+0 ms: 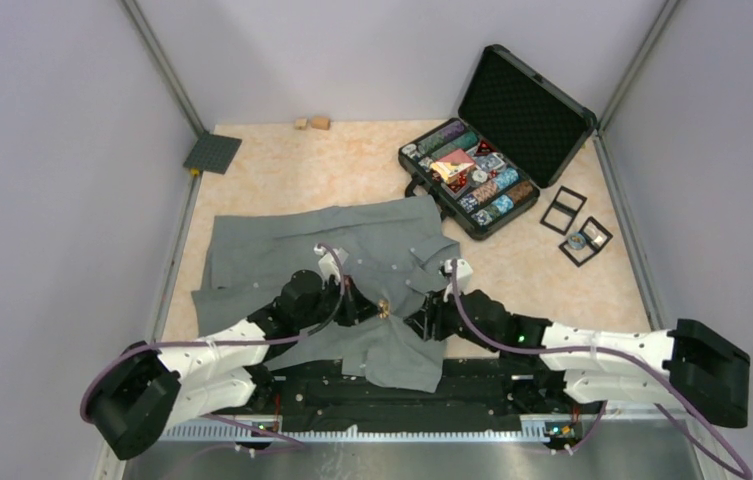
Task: Pin the brooch onto the clothing
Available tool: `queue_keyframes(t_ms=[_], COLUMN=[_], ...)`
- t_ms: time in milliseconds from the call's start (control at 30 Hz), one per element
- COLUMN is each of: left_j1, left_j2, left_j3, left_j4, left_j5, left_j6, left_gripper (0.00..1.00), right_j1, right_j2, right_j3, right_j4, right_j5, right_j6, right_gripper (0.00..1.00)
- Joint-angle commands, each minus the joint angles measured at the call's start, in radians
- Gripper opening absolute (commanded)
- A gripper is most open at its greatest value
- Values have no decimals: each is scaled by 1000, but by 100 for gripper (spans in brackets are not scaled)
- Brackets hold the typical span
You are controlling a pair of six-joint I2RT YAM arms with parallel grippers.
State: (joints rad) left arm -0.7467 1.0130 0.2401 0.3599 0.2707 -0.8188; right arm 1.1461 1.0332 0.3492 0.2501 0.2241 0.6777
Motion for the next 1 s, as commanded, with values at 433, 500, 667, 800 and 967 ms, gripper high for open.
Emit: queue_keyframes(t_ms=[433, 500, 667, 800, 967], left_j1=[78, 79, 81, 82, 82], left_j2=[72, 80, 84, 89, 100], left_j3=[112, 116, 115, 106, 108], left_j4=[-86, -84, -60, -14, -12], left_j5=[309, 319, 326, 332, 346], left_j6=[155, 156, 132, 107, 106], left_gripper=[0, 0, 0, 0, 0], right_j1=[-101, -101, -100, -101, -101], right_j2=[-143, -117, -37, 19, 79], right_j3=[-207, -201, -174, -166, -145], right_j4=[351, 382, 435, 480, 516], right_j5=[-143, -158, -199, -239, -282], right_j6=[-147, -151, -154, -145, -142], right_gripper=[49, 47, 43, 36, 30])
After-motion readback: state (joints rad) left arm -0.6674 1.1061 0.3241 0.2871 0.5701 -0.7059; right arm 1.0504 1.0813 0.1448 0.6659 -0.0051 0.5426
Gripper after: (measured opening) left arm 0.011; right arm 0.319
